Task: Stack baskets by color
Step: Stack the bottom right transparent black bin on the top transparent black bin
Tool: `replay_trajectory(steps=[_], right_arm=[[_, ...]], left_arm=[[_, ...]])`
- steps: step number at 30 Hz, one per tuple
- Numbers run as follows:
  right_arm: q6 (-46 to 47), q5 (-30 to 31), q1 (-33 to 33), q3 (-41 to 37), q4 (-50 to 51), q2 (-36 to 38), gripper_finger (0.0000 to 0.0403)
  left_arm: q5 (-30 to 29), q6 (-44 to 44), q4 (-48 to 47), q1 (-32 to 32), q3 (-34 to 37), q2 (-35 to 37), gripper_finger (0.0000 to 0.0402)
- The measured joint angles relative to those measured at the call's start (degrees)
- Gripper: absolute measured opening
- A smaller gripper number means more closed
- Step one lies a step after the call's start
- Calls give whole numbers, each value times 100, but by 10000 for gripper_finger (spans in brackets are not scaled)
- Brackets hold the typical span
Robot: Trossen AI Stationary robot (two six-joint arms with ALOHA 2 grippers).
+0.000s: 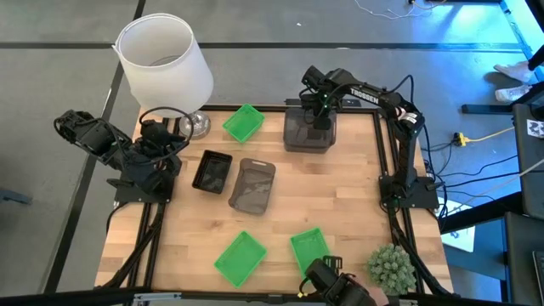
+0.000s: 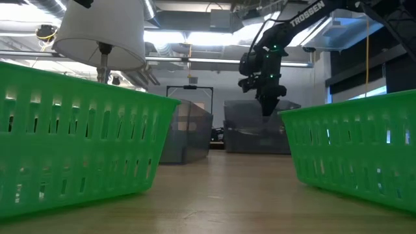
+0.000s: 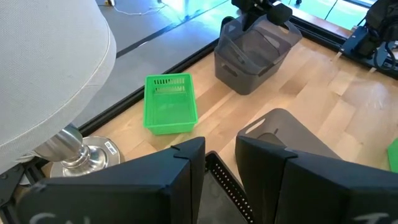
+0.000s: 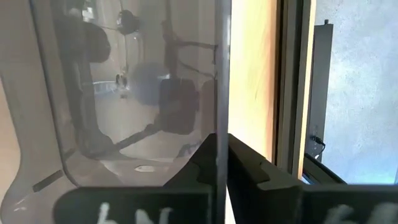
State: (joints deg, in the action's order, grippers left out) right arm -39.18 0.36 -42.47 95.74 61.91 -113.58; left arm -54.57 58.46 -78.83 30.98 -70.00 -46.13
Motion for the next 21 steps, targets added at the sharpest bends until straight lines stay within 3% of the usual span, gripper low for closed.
replay_trajectory(steps=[8, 21], right_arm=[[2, -41, 3, -24, 12, 0, 6], [225, -42, 46, -7, -70, 0, 64]], left_arm=[[0, 7, 0, 0, 0, 2, 82], [2, 107, 2, -2, 0, 2, 82]])
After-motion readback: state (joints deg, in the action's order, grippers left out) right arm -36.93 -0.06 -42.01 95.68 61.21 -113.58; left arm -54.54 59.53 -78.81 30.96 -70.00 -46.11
